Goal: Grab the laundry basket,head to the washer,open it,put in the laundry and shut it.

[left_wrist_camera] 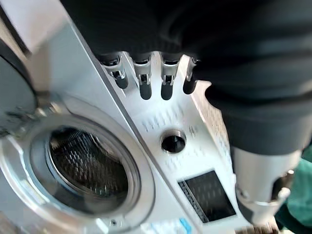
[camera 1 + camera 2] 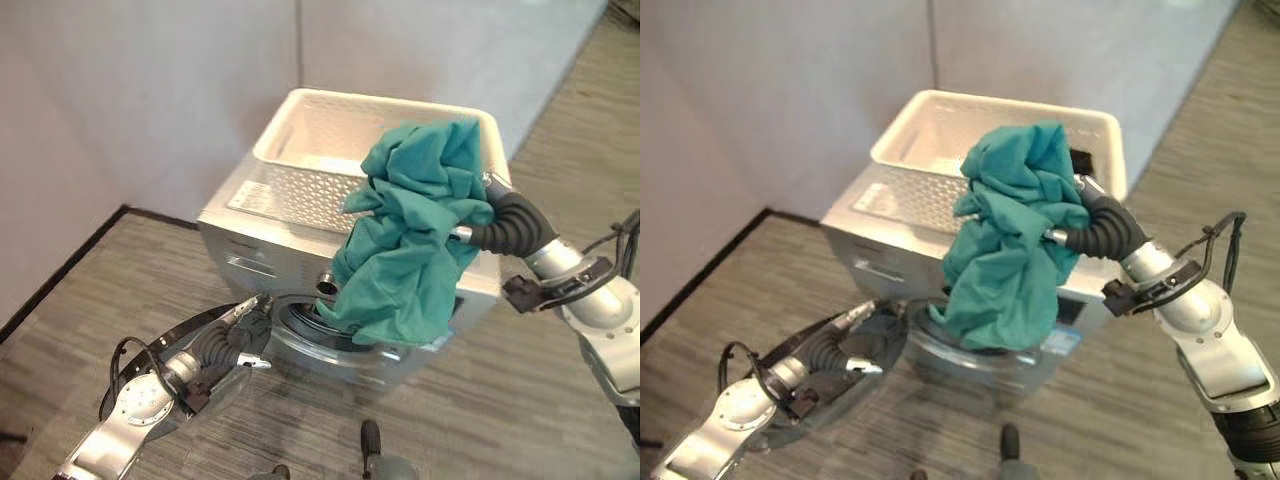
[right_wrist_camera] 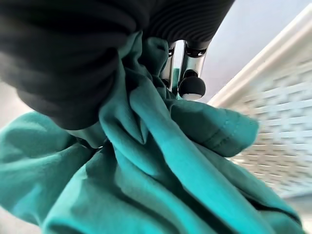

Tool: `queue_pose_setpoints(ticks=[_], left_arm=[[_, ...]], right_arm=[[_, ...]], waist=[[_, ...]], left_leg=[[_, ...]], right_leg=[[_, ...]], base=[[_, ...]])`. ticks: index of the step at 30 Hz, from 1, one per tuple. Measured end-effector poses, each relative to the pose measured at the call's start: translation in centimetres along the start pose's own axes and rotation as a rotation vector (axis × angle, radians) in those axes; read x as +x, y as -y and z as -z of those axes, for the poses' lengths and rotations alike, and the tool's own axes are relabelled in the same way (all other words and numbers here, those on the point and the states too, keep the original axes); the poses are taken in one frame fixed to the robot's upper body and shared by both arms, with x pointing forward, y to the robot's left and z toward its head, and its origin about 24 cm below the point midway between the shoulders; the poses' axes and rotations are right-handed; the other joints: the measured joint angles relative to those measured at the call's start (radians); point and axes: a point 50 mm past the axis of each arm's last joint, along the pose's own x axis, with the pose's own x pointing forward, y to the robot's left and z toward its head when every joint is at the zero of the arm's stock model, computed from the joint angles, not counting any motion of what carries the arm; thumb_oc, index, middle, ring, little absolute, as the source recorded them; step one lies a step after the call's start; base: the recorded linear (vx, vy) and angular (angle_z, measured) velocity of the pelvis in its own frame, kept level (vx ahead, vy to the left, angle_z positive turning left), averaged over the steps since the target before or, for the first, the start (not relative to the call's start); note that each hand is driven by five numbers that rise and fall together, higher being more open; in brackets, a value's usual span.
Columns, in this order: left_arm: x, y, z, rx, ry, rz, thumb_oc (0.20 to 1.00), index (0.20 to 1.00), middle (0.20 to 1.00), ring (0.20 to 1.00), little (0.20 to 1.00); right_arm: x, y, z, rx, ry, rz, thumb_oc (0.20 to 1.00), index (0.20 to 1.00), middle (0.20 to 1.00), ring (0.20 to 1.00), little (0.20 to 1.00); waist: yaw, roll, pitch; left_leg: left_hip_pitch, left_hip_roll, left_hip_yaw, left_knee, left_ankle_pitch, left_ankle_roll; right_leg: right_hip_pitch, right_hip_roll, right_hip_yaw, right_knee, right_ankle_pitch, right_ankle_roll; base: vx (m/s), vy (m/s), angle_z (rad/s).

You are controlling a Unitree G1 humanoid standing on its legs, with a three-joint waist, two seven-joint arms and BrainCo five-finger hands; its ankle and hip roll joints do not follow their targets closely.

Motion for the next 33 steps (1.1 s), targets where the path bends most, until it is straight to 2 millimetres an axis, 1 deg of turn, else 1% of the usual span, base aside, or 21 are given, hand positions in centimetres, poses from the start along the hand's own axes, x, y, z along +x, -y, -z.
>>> queue_pose_setpoints(ticks=[1,2,3,4,5,6,7,8,9,11,12,14,19,20,21,23,27,29,30,32,33], left_arm=[[0.0,-0.2,0.4,-0.015,-0.011,-0.023,1.0,1.0,1.0,1.0,1.0],[0.1,-0.2,0.6,-0.04,-0.013,-0.051,1.0,1.0,1.0,1.0,1.0],[0.1,-0.4,0.7,-0.065,-0.004,-0.096,1.0,1.0,1.0,1.0,1.0],[0.0,-1.1,0.4,-0.029,0.002,-0.144,1.0,1.0,1.0,1.0,1.0],[-0.3,-1.9,0.3,0.011,0.0,-0.18,1.0,1.0,1.0,1.0,1.0],[-0.6,-2.6,0.2,0.045,-0.008,-0.206,1.0,1.0,1.0,1.0,1.0],[-0.7,-3.3,0.1,0.091,-0.018,-0.221,1.0,1.0,1.0,1.0,1.0],[-0.8,-3.5,0.0,0.112,-0.02,-0.228,1.0,1.0,1.0,1.0,1.0],[-0.8,-3.8,-0.1,0.134,-0.019,-0.228,1.0,1.0,1.0,1.0,1.0],[-0.9,-3.6,-0.5,0.163,-0.004,-0.219,1.0,1.0,1.0,1.0,1.0],[-0.9,-3.6,-1.3,0.191,0.03,-0.205,1.0,1.0,1.0,1.0,1.0],[-0.8,-4.1,-2.6,0.256,0.088,-0.172,1.0,1.0,1.0,1.0,1.0],[-0.7,-4.0,-4.1,0.273,0.15,-0.089,1.0,1.0,1.0,1.0,1.0],[-0.7,-3.7,-4.7,0.252,0.179,-0.058,1.0,1.0,1.0,1.0,1.0],[-0.7,-3.6,-4.9,0.226,0.191,-0.054,1.0,1.0,1.0,1.0,1.0],[-0.5,-2.9,-4.8,0.161,0.203,-0.028,1.0,1.0,1.0,1.0,1.0],[-0.1,-1.1,-3.7,0.079,0.15,0.03,1.0,1.0,1.0,1.0,1.0],[0.4,0.3,-2.8,-0.085,0.14,0.014,1.0,1.0,1.0,1.0,1.0],[0.7,1.7,-2.1,-0.162,0.106,0.047,1.0,1.0,1.0,1.0,1.0],[0.4,2.5,-1.3,-0.188,0.059,0.069,1.0,1.0,1.0,1.0,1.0],[0.3,2.7,-1.0,-0.212,0.047,0.061,1.0,1.0,1.0,1.0,1.0]], right_arm=[[0.0,-0.3,0.2,0.009,-0.013,-0.012,0.2,0.2,0.2,0.2,0.2],[0.1,-0.5,0.4,0.015,-0.025,-0.026,0.2,0.2,0.2,0.2,0.2],[0.2,-0.6,0.4,0.016,-0.03,-0.039,0.2,0.2,0.2,0.2,0.2],[0.3,-0.7,0.3,0.007,-0.031,-0.066,0.2,0.2,0.2,0.2,0.2],[0.4,-0.9,0.1,0.003,-0.025,-0.089,0.2,0.2,0.2,0.2,0.2],[0.6,-1.0,-0.1,0.002,-0.013,-0.108,0.2,0.2,0.2,0.2,0.2],[0.9,-1.1,-0.2,0.001,-0.001,-0.119,0.2,0.2,0.2,0.2,0.2],[1.3,-1.3,-0.4,-0.002,0.011,-0.13,0.2,0.2,0.2,0.2,0.2],[2.1,-1.1,-1.0,-0.015,0.045,-0.137,0.2,0.2,0.2,0.2,0.2],[3.0,-1.1,-1.7,-0.03,0.081,-0.157,0.2,0.2,0.2,0.2,0.2],[3.3,-1.1,-2.0,-0.038,0.095,-0.171,0.2,0.2,0.2,0.2,0.2],[3.2,-0.8,-2.2,-0.022,0.093,-0.196,0.2,0.2,0.2,0.2,0.2],[2.6,-0.6,-1.9,-0.002,0.062,-0.222,0.2,0.2,0.2,0.2,0.2],[2.2,-0.6,-1.7,-0.008,0.041,-0.24,0.2,0.2,0.2,0.2,0.2],[2.1,-0.7,-1.5,-0.003,0.031,-0.248,0.2,0.2,0.2,0.2,0.2],[1.4,-1.3,-0.7,0.019,-0.007,-0.269,0.2,0.2,0.2,0.2,0.2],[0.8,-1.8,-0.2,0.039,-0.038,-0.285,0.2,0.2,0.2,0.2,0.2],[0.4,-2.0,0.3,0.054,-0.064,-0.29,0.2,0.2,0.2,0.2,0.2],[0.1,-2.4,0.8,0.074,-0.1,-0.299,0.2,0.2,0.2,0.2,0.2],[0.0,-2.5,1.0,0.081,-0.112,-0.299,0.2,0.2,0.2,0.2,0.2],[0.0,-2.7,1.1,0.093,-0.114,-0.294,0.2,0.2,0.2,0.2,0.2]], waist=[[-0.007,0.005,0.003],[-0.001,0.036,0.007],[0.008,0.069,0.02],[0.013,0.082,0.023],[0.036,0.074,0.018],[0.062,0.056,0.007],[0.081,0.039,-0.001],[0.101,0.014,-0.015],[0.124,0.002,-0.019],[0.156,0.008,-0.023],[0.167,0.014,-0.033],[0.172,0.008,-0.042],[0.159,0.018,-0.056],[0.139,0.023,-0.059],[0.144,0.026,-0.058],[0.145,0.026,-0.059],[0.158,0.035,-0.054],[0.152,0.041,-0.051],[0.157,0.042,-0.046],[0.177,0.045,-0.039],[0.175,0.046,-0.039]], left_leg=[[-0.009,-0.004,0.023,0.02,0.0,0.006],[-0.025,0.027,0.05,0.044,-0.006,0.023],[-0.027,0.057,0.069,0.047,-0.006,0.023],[-0.036,0.083,0.079,0.052,-0.002,0.024],[-0.024,0.095,0.084,0.044,0.001,0.02],[-0.024,0.101,0.09,0.041,0.007,0.013],[-0.022,0.1,0.096,0.042,0.006,0.011],[-0.027,0.1,0.098,0.045,0.011,0.005],[-0.043,0.102,0.1,0.06,0.015,-0.002],[-0.044,0.124,0.111,0.055,0.035,-0.031],[-0.053,0.14,0.109,0.056,0.042,-0.042],[-0.063,0.155,0.097,0.051,0.059,-0.055],[-0.108,0.156,0.066,0.048,0.079,-0.079],[-0.123,0.148,0.039,0.039,0.08,-0.08],[-0.125,0.146,0.037,0.033,0.082,-0.084],[-0.148,0.132,-0.008,0.039,0.088,-0.092],[-0.187,0.106,-0.077,0.043,0.113,-0.09],[-0.196,0.093,-0.115,0.035,0.133,-0.092],[-0.194,0.087,-0.137,0.018,0.147,-0.094],[-0.197,0.085,-0.143,0.017,0.149,-0.093],[-0.202,0.082,-0.147,0.014,0.149,-0.093]], right_leg=[[0.004,-0.011,-0.032,-0.013,-0.032,0.0],[-0.014,-0.005,-0.07,0.026,-0.109,-0.014],[-0.073,0.01,-0.104,0.207,-0.146,-0.023],[-0.096,0.01,-0.138,0.424,-0.233,0.008],[-0.092,0.003,-0.148,0.524,-0.284,0.005],[-0.023,0.007,-0.163,0.522,-0.307,0.018],[0.03,-0.006,-0.179,0.525,-0.377,0.025],[0.085,0.0,-0.179,0.44,-0.394,0.023],[0.13,0.016,-0.204,0.326,-0.395,-0.025],[0.167,0.046,-0.193,0.226,-0.361,-0.079],[0.185,0.069,-0.193,0.173,-0.331,-0.089],[0.187,0.09,-0.197,0.155,-0.321,-0.102],[0.183,0.101,-0.229,0.13,-0.299,-0.098],[0.183,0.095,-0.258,0.126,-0.298,-0.095],[0.182,0.096,-0.261,0.127,-0.299,-0.092],[0.184,0.092,-0.277,0.127,-0.305,-0.082],[0.185,0.083,-0.324,0.129,-0.309,-0.078],[0.193,0.082,-0.344,0.12,-0.312,-0.079],[0.205,0.083,-0.359,0.109,-0.31,-0.082],[0.203,0.082,-0.363,0.115,-0.31,-0.082],[0.205,0.082,-0.363,0.115,-0.31,-0.082]], base=[[-0.24,0.072,-0.94],[-0.18,0.013,-0.63],[-0.14,-0.021,-0.49],[-0.17,-0.054,-0.45],[-0.08,-0.057,-0.28],[-0.08,-0.074,-0.31],[-0.1,-0.092,-0.26],[-0.14,-0.207,-0.24],[-0.13,-0.213,-0.32],[-0.09,-0.145,-0.33],[-0.1,-0.108,-0.19],[-0.12,-0.112,0.11],[-0.06,-0.05,0.27],[-0.04,-0.051,0.51],[-0.05,-0.069,0.54],[-0.03,-0.046,0.53],[-0.05,-0.066,0.58],[-0.02,-0.031,0.68],[-0.02,-0.033,0.6],[-0.03,-0.055,0.25],[-0.03,-0.047,0.1]])
